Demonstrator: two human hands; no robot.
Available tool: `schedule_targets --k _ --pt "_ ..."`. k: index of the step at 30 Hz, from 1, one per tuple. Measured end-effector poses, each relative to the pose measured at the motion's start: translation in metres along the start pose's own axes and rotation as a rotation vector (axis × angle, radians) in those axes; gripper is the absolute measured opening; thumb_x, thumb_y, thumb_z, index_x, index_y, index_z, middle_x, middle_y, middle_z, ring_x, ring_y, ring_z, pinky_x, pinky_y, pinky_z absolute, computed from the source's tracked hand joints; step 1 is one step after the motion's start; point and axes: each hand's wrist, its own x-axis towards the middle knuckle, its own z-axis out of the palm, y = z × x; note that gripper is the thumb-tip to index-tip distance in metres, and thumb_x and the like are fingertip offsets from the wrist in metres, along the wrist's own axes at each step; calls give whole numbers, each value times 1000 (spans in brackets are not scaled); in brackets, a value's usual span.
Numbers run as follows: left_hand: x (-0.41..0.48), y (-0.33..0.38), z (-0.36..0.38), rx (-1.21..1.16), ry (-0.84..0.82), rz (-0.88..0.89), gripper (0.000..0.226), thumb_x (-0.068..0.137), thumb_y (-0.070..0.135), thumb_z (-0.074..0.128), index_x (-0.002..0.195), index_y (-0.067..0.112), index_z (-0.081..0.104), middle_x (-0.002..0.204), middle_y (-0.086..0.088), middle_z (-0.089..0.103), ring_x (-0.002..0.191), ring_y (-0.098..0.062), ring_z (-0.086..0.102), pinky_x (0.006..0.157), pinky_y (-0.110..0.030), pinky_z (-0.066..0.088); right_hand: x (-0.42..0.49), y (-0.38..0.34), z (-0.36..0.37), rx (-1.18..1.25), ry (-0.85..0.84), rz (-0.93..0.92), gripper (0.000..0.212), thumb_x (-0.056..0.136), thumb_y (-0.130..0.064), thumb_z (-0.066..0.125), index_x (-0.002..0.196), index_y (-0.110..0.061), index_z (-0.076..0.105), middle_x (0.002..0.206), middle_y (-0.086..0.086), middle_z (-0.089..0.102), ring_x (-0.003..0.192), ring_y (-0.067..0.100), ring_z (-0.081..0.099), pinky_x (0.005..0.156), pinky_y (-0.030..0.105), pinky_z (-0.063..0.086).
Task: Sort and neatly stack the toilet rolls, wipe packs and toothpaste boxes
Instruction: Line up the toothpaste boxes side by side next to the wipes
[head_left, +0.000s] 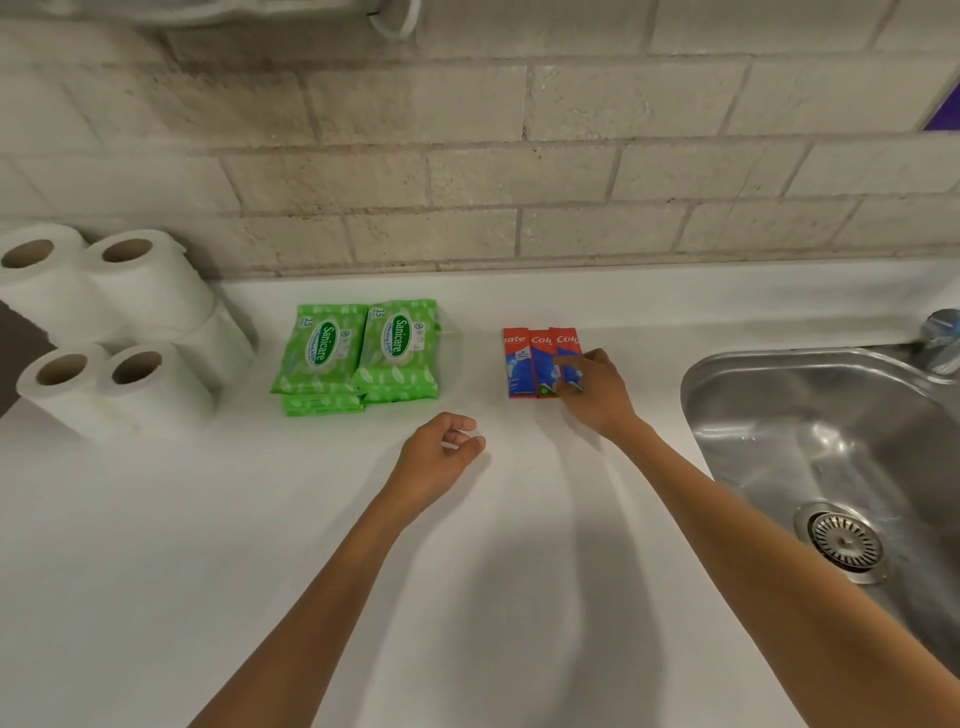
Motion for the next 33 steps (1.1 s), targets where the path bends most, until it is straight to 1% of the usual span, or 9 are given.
schedule_targets --k 3,5,7,12,17,21,25,28,33 --pt "-15 5 -14 -9 45 27 21 88 19 61 108 16 60 97 -3 59 90 -22 61 81 -34 50 -16 -29 11 107 21 -31 28 86 -14 60 113 -12 65 107 5 58 97 19 57 91 31 45" --pt "-28 6 -28 -20 92 39 22 88 15 60 110 12 61 98 -5 60 84 -19 60 71 -24 47 -33 -51 24 173 6 -77 24 84 -12 60 106 -10 67 83 0 58 74 12 53 78 23 45" --pt "-42 4 -45 -32 147 44 21 87 12 59 108 10 61 100 -7 61 82 -19 59 66 -20 45 -54 -75 37 204 -19 -130 23 83 -12 61 105 -7 68 78 1 62 63 7 52 68 18 42" --pt "-84 -16 -95 -20 276 44 19 86 10 59 104 9 63 97 -4 61 86 -18 58 65 -19 44 -104 -139 78 247 -84 -187 22 83 -19 64 102 -10 70 84 1 66 74 11 58 74 18 43" --pt "-136 -52 -162 34 428 -28 21 85 10 59 105 6 63 103 -8 65 88 -23 62 84 -29 47 -152 -212 129 333 -220 -191 20 81 -23 66 99 -16 71 81 1 65 78 21 66 83 28 50" --pt "-176 -91 -218 79 531 -128 23 86 11 57 108 8 62 110 -10 66 101 -26 63 91 -32 48 -193 -268 180 365 -313 -226 20 81 -20 66 99 -12 71 88 7 71 84 26 69 88 31 51" --pt "-213 -135 -268 167 627 -249 27 88 9 56 115 8 59 116 -10 64 105 -24 60 85 -24 43 -231 -314 230 397 -456 -232 20 83 -19 66 100 -10 70 94 12 72 81 27 70 85 28 51" --pt "-236 -171 -307 252 706 -362 33 88 12 57 120 6 55 125 -12 59 113 -27 58 93 -30 45 -259 -349 267 397 -580 -250 20 83 -18 65 99 -8 70 91 10 71 72 21 66 76 19 48" --pt "-248 -194 -320 445 743 -497 39 88 13 53 125 2 49 128 -19 47 120 -34 46 94 -40 43 -272 -367 285 458 -693 -193 18 84 -8 62 98 0 70 88 6 66 68 15 62 76 19 50"
